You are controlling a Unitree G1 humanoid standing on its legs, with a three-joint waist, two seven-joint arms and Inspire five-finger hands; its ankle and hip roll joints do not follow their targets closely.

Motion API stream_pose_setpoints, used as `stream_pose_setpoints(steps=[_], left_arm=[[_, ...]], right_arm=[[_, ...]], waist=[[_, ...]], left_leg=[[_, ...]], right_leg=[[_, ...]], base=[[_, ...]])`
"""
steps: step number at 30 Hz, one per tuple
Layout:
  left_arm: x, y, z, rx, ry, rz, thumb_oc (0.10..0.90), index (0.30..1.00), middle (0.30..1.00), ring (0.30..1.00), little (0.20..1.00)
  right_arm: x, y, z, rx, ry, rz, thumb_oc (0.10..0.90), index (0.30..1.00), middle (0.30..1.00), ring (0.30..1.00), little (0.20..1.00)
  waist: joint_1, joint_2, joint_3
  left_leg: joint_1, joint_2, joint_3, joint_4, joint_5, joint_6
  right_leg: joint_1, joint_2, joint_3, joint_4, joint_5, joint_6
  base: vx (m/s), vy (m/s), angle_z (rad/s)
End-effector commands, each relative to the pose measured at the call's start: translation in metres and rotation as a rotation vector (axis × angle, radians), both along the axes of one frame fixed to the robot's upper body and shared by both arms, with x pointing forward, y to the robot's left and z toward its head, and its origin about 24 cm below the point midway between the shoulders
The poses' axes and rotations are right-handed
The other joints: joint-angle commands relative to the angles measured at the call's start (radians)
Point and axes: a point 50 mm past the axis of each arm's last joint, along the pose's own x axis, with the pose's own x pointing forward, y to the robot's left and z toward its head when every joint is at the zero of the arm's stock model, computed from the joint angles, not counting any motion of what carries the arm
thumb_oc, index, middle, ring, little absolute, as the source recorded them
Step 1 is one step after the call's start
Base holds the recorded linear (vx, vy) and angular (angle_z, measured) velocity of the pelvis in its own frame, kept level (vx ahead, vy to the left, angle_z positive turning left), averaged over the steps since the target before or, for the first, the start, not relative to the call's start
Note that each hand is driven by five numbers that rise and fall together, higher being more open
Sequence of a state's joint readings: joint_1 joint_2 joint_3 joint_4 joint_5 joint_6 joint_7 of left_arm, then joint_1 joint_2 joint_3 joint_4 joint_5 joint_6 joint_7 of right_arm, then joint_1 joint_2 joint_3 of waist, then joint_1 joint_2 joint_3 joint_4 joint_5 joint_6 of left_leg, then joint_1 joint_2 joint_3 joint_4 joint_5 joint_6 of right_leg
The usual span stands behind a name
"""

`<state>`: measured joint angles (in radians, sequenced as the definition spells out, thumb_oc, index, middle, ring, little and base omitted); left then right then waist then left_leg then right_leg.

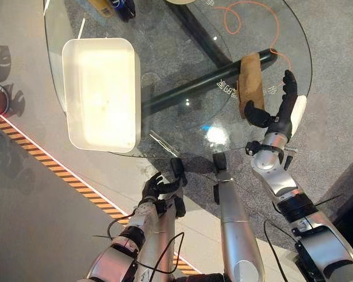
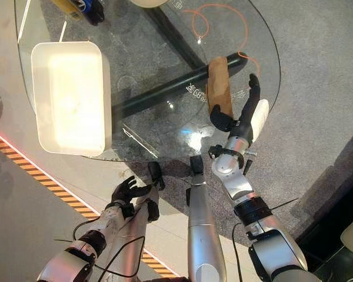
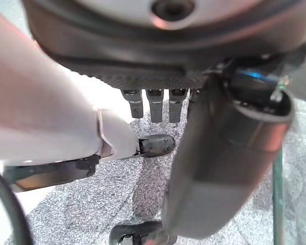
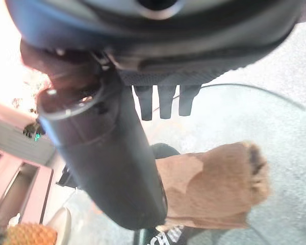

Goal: Wipe the table with a cloth and put it in the basket.

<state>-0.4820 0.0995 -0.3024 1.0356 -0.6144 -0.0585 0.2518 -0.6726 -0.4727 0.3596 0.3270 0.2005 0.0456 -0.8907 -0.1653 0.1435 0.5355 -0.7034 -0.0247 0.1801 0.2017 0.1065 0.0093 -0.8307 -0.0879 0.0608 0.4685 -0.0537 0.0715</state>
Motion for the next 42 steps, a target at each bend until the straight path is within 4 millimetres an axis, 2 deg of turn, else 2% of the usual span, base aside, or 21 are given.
stream_pose_setpoints(steps=[1, 9, 16, 21, 22, 23, 24, 25, 26, 28, 29, 30, 31, 33, 34, 42], left_arm=[[-0.01, 0.006, -0.011, -0.014, 0.045, 0.05, 0.8, 0.9, 0.9, 0.9, 0.9], [0.002, 0.006, 0.0, -0.035, 0.023, 0.041, 0.8, 0.9, 0.9, 0.9, 0.9], [0.007, 0.009, 0.004, -0.031, 0.019, 0.029, 0.8, 0.9, 0.9, 0.9, 0.9], [0.008, 0.007, 0.005, -0.036, 0.012, 0.02, 0.8, 0.9, 0.9, 0.9, 0.9], [0.012, 0.008, 0.009, -0.039, -0.005, 0.022, 0.8, 0.9, 0.9, 0.9, 0.9], [0.012, 0.008, 0.009, -0.039, -0.006, 0.021, 0.8, 0.9, 0.9, 0.9, 0.9], [0.008, 0.009, 0.005, -0.039, 0.002, 0.019, 0.8, 0.9, 0.9, 0.9, 0.9], [0.008, 0.009, 0.005, -0.039, 0.002, 0.019, 0.8, 0.9, 0.9, 0.9, 0.9], [0.012, 0.009, 0.009, -0.041, -0.011, 0.022, 0.8, 0.9, 0.9, 0.9, 0.9], [0.012, 0.009, 0.009, -0.041, -0.011, 0.022, 0.8, 0.9, 0.9, 0.9, 0.9], [0.015, 0.012, 0.012, -0.038, -0.026, 0.018, 0.8, 0.9, 0.9, 0.9, 0.9], [0.015, 0.012, 0.012, -0.038, -0.028, 0.017, 0.8, 0.9, 0.9, 0.9, 0.9], [0.012, 0.012, 0.008, -0.034, -0.013, 0.009, 0.8, 0.9, 0.9, 0.9, 0.9], [0.012, 0.012, 0.009, -0.034, -0.013, 0.003, 0.8, 0.9, 0.9, 0.9, 0.9], [0.016, 0.012, 0.013, -0.035, -0.028, 0.004, 0.8, 0.9, 0.9, 0.9, 0.9], [0.021, 0.016, 0.018, -0.032, -0.042, -0.007, 0.8, 0.9, 0.9, 0.9, 0.9]], right_arm=[[-0.004, 0.008, 0.042, 0.036, -0.182, -0.005, 0.8, 0.9, 0.9, 0.9, 0.9], [0.006, 0.014, 0.056, 0.086, -0.156, 0.012, 0.8, 0.9, 0.9, 0.9, 0.9], [0.012, 0.017, 0.054, 0.125, -0.11, -0.021, 0.8, 0.9, 0.9, 0.9, 0.9], [0.018, 0.017, 0.037, 0.175, -0.028, -0.044, 0.8, 0.9, 0.9, 0.9, 0.9], [0.019, 0.018, 0.039, 0.174, -0.031, -0.044, 0.8, 0.9, 0.9, 0.9, 0.9], [0.02, 0.017, 0.037, 0.177, -0.024, -0.05, 0.8, 0.9, 0.9, 0.9, 0.9], [0.02, 0.015, 0.024, 0.198, 0.014, -0.078, 0.8, 0.9, 0.9, 0.9, 0.9], [0.02, 0.015, 0.024, 0.198, 0.014, -0.078, 0.8, 0.9, 0.9, 0.9, 0.9], [0.02, 0.016, 0.028, 0.197, 0.001, -0.074, 0.8, 0.9, 0.9, 0.9, 0.9], [0.02, 0.016, 0.028, 0.197, 0.001, -0.074, 0.8, 0.9, 0.9, 0.9, 0.9], [0.021, 0.009, 0.017, 0.215, 0.021, -0.163, 0.8, 0.9, 0.9, 0.9, 0.9], [0.022, 0.007, 0.017, 0.215, 0.024, -0.171, 0.8, 0.9, 0.9, 0.9, 0.9], [0.022, 0.002, 0.008, 0.215, 0.062, -0.208, 0.8, 0.9, 0.9, 0.9, 0.9], [0.023, -0.002, 0.005, 0.217, 0.084, -0.227, 0.8, 0.9, 0.9, 0.9, 0.9], [0.025, -0.001, 0.01, 0.219, 0.076, -0.223, 0.8, 0.9, 0.9, 0.9, 0.9], [0.033, -0.004, 0.006, 0.231, 0.172, -0.166, 0.8, 0.9, 0.9, 0.9, 0.9]], waist=[[-0.031, 0.034, -0.016], [-0.014, 0.043, -0.016], [-0.001, 0.045, -0.016], [0.006, 0.055, -0.016], [0.007, 0.056, -0.016], [0.008, 0.056, -0.016], [0.009, 0.058, -0.016], [0.009, 0.058, -0.016], [0.009, 0.058, -0.016], [0.009, 0.058, -0.016], [0.012, 0.058, -0.016], [0.013, 0.059, -0.016], [0.015, 0.062, -0.016], [0.018, 0.064, -0.016], [0.018, 0.064, -0.016], [0.027, 0.069, -0.016]], left_leg=[[-0.117, 0.017, -0.063, 0.177, -0.109, -0.032], [-0.216, 0.012, -0.091, 0.248, -0.127, -0.025], [-0.273, 0.004, -0.106, 0.282, -0.131, -0.022], [-0.303, -0.006, -0.11, 0.293, -0.133, -0.02], [-0.331, -0.007, -0.103, 0.287, -0.105, -0.013], [-0.331, -0.008, -0.103, 0.286, -0.105, -0.013], [-0.304, -0.013, -0.113, 0.292, -0.132, -0.021], [-0.304, -0.013, -0.113, 0.291, -0.132, -0.021], [-0.33, -0.012, -0.105, 0.285, -0.104, -0.015], [-0.33, -0.012, -0.105, 0.285, -0.104, -0.015], [-0.333, -0.017, -0.108, 0.282, -0.103, -0.019], [-0.336, -0.017, -0.108, 0.282, -0.102, -0.019], [-0.313, -0.019, -0.118, 0.289, -0.132, -0.023], [-0.318, -0.019, -0.118, 0.291, -0.133, -0.022], [-0.347, -0.018, -0.11, 0.286, -0.105, -0.016], [-0.359, -0.031, -0.117, 0.282, -0.105, -0.019]], right_leg=[[-0.074, -0.034, -0.029, 0.01, -0.019, -0.007], [-0.172, -0.04, 0.002, 0.068, -0.02, -0.001], [-0.221, -0.038, 0.02, 0.089, -0.014, 0.003], [-0.251, -0.032, 0.034, 0.092, -0.008, 0.008], [-0.278, -0.032, 0.035, 0.078, 0.025, 0.004], [-0.277, -0.031, 0.036, 0.074, 0.026, 0.004], [-0.248, -0.028, 0.039, 0.076, 0.002, 0.012], [-0.248, -0.028, 0.039, 0.075, 0.002, 0.012], [-0.274, -0.029, 0.039, 0.066, 0.032, 0.008], [-0.274, -0.029, 0.039, 0.066, 0.032, 0.008], [-0.271, -0.021, 0.044, 0.052, 0.041, 0.016], [-0.274, -0.021, 0.045, 0.052, 0.042, 0.017], [-0.254, -0.02, 0.045, 0.066, 0.013, 0.022], [-0.261, -0.021, 0.046, 0.07, 0.014, 0.024], [-0.29, -0.021, 0.046, 0.061, 0.044, 0.02], [-0.294, -0.015, 0.05, 0.038, 0.049, 0.023]], base=[[0.05, 0.044, 0.03], [0.04, 0.034, 0.02], [0.02, 0.004, 0.02], [0.02, 0.025, 0.02], [-0.04, 0.013, 0.04], [0.0, 0.0, 0.0], [0.06, 0.007, 0.02], [0.0, 0.0, 0.0], [-0.05, -0.002, 0.02], [-0.03, -0.001, 0.01], [0.0, 0.0, 0.0], [0.08, -0.029, 0.01], [0.07, -0.018, 0.02], [0.02, -0.019, 0.04], [-0.04, -0.018, 0.04], [0.0, -0.003, 0.01]])
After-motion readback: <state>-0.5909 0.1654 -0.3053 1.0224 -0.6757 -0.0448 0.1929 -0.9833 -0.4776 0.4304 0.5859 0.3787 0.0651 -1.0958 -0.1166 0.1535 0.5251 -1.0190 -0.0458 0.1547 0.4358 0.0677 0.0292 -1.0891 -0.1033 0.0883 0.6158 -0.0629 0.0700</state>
